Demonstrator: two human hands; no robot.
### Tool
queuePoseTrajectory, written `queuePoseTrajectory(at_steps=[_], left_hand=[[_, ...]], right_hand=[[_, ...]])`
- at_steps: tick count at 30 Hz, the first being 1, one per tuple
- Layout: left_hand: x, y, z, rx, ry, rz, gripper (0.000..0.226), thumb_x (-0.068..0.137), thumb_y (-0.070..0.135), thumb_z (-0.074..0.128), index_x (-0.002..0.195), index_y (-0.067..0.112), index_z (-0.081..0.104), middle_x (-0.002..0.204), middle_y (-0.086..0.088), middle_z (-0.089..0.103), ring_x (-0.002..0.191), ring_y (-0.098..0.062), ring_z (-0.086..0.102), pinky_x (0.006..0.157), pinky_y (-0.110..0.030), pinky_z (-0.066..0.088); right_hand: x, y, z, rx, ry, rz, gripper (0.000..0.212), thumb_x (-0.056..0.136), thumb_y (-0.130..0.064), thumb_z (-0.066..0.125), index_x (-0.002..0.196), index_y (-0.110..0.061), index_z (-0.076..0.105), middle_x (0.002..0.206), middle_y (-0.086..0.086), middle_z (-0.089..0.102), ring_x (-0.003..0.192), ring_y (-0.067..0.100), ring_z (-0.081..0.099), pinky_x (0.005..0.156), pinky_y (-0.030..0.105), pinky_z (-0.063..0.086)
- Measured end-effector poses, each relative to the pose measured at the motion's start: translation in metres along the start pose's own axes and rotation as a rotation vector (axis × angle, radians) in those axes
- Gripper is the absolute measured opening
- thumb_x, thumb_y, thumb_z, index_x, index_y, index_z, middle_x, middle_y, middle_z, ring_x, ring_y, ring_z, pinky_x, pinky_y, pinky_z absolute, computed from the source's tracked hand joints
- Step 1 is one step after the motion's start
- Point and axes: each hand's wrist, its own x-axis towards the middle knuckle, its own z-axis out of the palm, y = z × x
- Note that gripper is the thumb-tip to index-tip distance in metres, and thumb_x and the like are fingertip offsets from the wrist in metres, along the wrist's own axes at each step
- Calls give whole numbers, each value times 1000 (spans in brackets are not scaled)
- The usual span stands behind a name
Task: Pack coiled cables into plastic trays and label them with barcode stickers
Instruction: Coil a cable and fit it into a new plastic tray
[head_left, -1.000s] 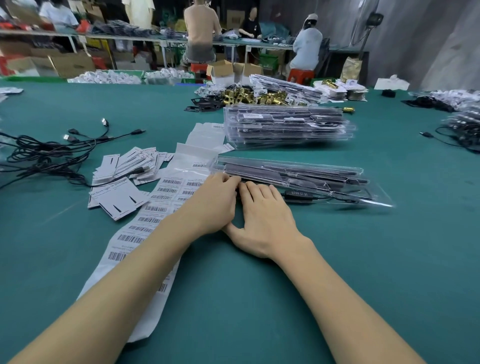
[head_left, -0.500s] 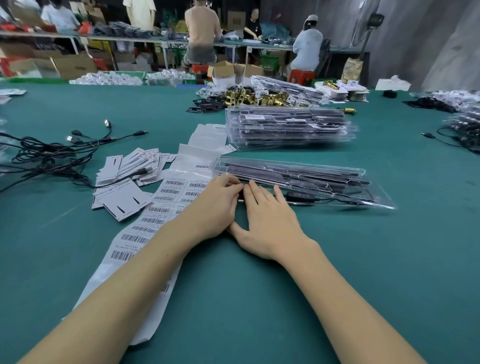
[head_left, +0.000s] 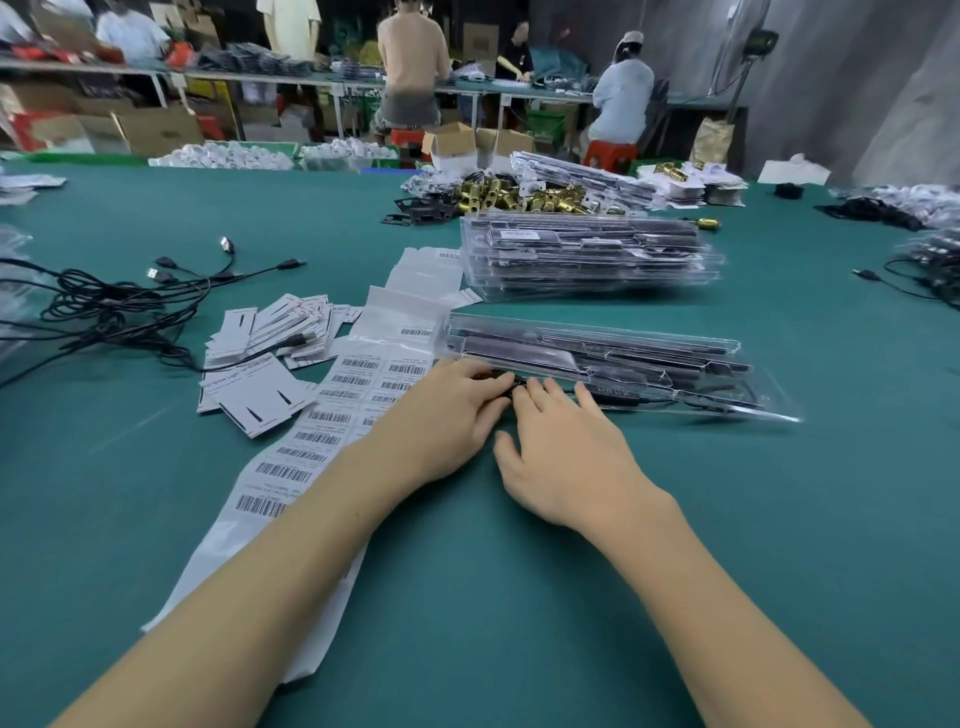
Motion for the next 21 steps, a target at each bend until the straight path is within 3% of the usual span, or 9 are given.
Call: queuePoseTrajectory(at_steps=[5,13,18,21], left_hand=[[-2,6,5,188,-83,23,51,108,32,30,154,10,30,159,-3,34,142,-23,32,117,-27,17],[-3,11,4,231,-113,52,55,108,29,24,155,0,19,162,-14,24,149,-22,19,117,-23,1],[-2,7,6,226,-118,70,56,108,32,20,158,7,14,165,-7,19,152,-17,13,121,-24,1],[0,7,8,233,-102,63,56,108,35,19,158,10,19,163,-4,25,150,-18,18,122,-30,11]], right_hand=[[1,-2,7,48,25,24,61,103,-34,24,157,-5,20,164,9,22,152,20,15,125,42,6],[1,2,10,59,45,11,62,102,-32,24,157,-6,17,165,7,21,153,18,13,125,44,5],[-1,2,11,75,72,4,63,102,-31,25,158,-5,13,166,7,17,154,18,10,125,44,3],[-3,2,11,98,94,-2,63,102,-29,27,158,-5,13,166,9,16,153,19,10,125,42,5]])
